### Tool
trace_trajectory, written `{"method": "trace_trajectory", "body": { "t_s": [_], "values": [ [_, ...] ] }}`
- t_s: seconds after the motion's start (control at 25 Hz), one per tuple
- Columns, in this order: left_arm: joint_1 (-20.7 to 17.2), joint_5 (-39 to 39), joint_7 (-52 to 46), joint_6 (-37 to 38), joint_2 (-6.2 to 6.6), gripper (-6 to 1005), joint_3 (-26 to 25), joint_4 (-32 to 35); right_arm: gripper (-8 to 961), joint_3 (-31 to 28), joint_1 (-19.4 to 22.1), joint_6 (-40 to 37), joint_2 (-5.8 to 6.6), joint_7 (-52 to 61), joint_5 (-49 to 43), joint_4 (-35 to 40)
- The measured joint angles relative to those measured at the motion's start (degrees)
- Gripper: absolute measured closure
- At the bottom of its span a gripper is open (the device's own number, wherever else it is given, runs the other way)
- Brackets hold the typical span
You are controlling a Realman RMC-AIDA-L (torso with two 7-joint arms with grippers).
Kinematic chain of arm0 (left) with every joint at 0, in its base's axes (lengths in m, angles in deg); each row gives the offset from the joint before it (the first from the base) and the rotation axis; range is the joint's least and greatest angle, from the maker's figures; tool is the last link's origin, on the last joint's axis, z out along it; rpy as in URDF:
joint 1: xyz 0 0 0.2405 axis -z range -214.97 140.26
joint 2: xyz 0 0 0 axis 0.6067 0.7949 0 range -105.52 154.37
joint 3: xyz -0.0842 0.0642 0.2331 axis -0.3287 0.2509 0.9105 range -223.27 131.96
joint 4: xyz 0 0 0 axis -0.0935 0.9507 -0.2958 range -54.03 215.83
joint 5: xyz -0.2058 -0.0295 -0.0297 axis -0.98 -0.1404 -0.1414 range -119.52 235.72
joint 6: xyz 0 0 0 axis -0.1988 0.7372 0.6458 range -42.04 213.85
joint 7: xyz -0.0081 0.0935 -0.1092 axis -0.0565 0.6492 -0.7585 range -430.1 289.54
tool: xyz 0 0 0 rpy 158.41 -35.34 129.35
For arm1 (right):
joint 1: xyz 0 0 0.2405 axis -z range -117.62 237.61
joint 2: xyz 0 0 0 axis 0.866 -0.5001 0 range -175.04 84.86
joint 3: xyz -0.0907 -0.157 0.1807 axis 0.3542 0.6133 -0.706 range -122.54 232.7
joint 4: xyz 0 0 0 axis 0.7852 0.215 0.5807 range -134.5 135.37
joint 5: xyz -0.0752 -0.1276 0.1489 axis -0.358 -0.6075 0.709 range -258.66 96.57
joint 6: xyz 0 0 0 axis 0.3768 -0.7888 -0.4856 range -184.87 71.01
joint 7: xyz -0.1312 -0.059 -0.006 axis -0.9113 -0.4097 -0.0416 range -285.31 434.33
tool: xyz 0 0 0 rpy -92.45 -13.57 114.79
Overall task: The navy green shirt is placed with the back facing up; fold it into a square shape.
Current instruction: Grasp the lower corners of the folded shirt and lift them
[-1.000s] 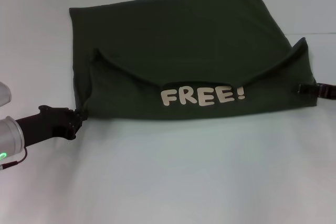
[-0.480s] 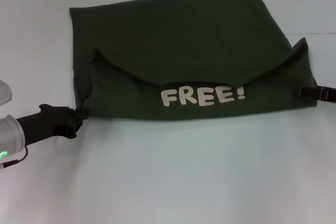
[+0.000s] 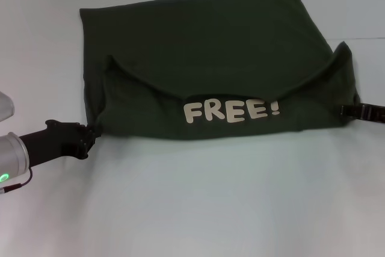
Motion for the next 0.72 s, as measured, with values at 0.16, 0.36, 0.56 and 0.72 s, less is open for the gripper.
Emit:
{"method": "trace_trajectory", "body": {
  "t_s": [0.16,0.36,0.56,0.72],
  "values": [
    [0.0,0.0,0.0,-0.1,0.0,965,0.0,-0.03,390,-0.16,0.5,-1.05,0.0,-0.09,0.14,0.49],
    [0.0,0.0,0.0,-0.16,0.0,965,0.01,-0.07,545,-1.14,1.04,-1.18,-0.01,-1.27,0.25,0.16],
    [-0.04,0.0,-0.01,-0.16,0.0,966,-0.11,-0.12,837,-2.2,1.61,-1.44,0.0,-2.21,0.29,0.04],
    [-0.29,0.0,-0.6,0.0,0.0,966,-0.28,-0.06,922,-4.1,2.21,-2.67,-0.06,-3.82,0.36,0.01]
  ]
}}
